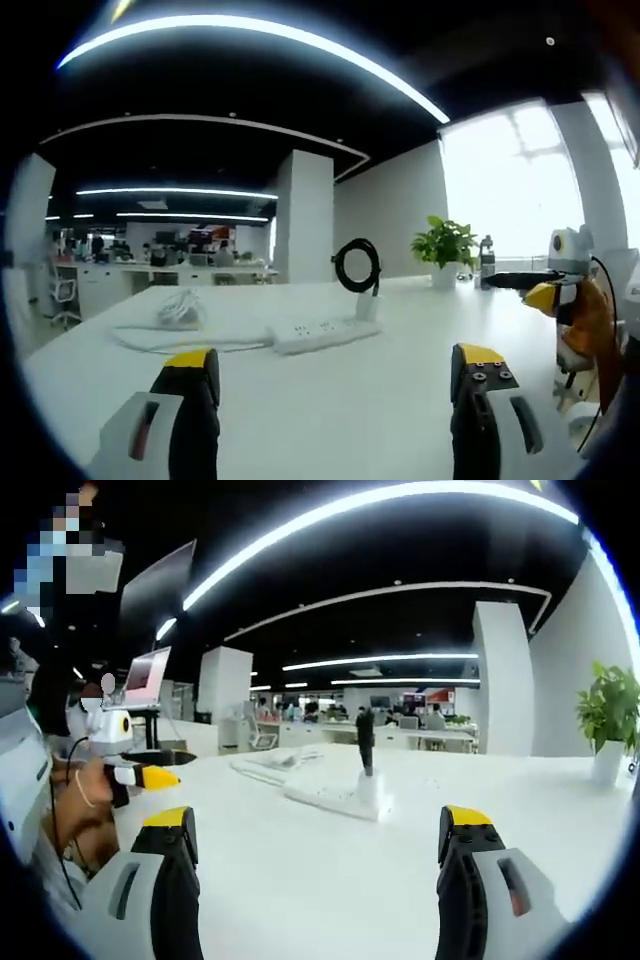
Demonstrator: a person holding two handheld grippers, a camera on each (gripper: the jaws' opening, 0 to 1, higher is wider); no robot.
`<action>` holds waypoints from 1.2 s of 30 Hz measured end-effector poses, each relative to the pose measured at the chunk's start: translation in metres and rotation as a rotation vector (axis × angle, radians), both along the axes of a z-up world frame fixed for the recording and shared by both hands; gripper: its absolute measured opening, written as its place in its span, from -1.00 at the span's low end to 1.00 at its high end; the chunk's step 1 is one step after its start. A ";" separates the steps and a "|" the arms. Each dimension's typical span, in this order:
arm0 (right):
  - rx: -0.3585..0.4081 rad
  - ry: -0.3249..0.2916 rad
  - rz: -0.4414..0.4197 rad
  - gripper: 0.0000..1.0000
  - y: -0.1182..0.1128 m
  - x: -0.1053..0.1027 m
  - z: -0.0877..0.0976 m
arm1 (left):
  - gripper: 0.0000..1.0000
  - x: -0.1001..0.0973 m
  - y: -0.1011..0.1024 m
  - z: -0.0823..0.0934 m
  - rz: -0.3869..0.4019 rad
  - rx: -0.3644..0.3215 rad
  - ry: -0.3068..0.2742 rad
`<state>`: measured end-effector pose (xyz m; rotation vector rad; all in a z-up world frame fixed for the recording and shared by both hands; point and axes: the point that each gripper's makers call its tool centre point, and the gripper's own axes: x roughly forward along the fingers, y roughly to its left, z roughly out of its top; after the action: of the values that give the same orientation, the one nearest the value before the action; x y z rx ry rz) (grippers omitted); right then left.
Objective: Straighten the power strip on the desk, plug the charger into it
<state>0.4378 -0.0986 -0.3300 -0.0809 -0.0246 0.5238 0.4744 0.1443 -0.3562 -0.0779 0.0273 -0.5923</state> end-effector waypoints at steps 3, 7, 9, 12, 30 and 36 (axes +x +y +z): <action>0.011 0.000 -0.012 0.99 -0.005 -0.002 -0.002 | 0.96 -0.004 0.003 0.000 0.010 -0.004 0.002; 0.029 0.011 -0.027 0.99 -0.010 -0.004 -0.007 | 0.95 -0.008 0.004 0.000 0.019 0.000 0.003; 0.037 0.023 -0.033 0.99 -0.013 -0.004 -0.010 | 0.95 -0.010 0.005 -0.001 0.024 0.011 0.003; 0.048 0.040 -0.041 0.99 -0.018 -0.006 -0.016 | 0.95 -0.012 0.005 -0.003 0.029 0.019 0.009; 0.057 0.065 -0.109 0.99 -0.041 -0.018 -0.027 | 0.98 -0.019 0.013 -0.005 0.070 0.011 -0.010; 0.052 0.089 -0.124 0.99 -0.044 -0.016 -0.033 | 0.98 -0.020 0.016 -0.002 0.084 0.012 -0.022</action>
<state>0.4214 -0.1430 -0.3628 -0.0084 0.0536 0.4026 0.4542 0.1607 -0.3579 -0.0607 0.0058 -0.5094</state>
